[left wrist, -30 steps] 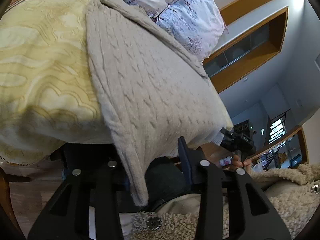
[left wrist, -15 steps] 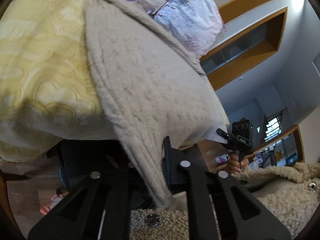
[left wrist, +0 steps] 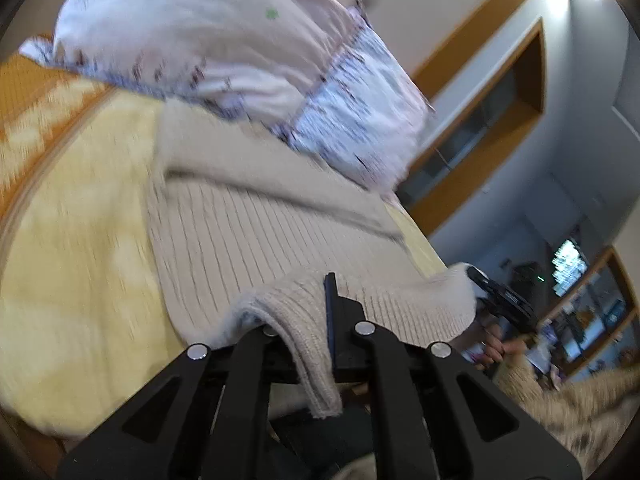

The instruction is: Fold small clothes

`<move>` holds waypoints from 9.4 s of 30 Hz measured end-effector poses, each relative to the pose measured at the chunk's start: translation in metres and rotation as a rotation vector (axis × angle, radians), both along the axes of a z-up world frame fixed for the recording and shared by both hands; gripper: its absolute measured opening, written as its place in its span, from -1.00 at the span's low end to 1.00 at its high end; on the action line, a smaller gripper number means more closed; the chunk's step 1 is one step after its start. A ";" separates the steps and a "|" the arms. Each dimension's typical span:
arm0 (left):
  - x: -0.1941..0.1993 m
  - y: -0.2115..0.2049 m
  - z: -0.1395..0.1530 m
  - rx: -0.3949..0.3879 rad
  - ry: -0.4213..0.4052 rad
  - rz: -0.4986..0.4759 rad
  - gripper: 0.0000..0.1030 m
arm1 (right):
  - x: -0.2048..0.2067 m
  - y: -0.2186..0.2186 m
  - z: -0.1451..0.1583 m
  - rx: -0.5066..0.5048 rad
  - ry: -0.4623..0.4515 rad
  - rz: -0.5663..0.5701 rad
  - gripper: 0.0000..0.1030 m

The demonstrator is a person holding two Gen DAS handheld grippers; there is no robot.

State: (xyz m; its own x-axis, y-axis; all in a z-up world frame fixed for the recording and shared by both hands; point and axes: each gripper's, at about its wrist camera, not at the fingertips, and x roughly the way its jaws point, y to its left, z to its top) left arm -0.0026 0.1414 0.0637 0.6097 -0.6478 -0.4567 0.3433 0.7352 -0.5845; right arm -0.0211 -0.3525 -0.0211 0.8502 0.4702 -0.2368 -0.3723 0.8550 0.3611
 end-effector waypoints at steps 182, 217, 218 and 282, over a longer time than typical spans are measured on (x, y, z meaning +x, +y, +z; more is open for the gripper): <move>0.257 -0.190 0.025 -0.213 0.308 0.043 -0.71 | 0.167 -0.015 0.020 0.018 0.198 -0.189 0.40; 0.234 -0.173 -0.043 -0.015 0.429 0.039 0.18 | 0.275 -0.014 -0.005 0.272 0.532 0.057 -0.56; 0.234 -0.173 -0.044 -0.023 0.435 0.039 0.20 | 0.272 -0.011 0.000 0.253 0.495 0.051 -0.62; 0.159 -0.201 -0.059 0.044 0.373 -0.143 -0.55 | 0.134 -0.055 -0.029 -0.066 0.324 -0.246 -0.82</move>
State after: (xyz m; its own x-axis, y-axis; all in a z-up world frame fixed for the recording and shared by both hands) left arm 0.1566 -0.0592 0.0049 0.3020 -0.6890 -0.6588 0.2142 0.7225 -0.6574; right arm 0.1132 -0.4075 -0.0498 0.8118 0.2372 -0.5335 -0.0302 0.9296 0.3673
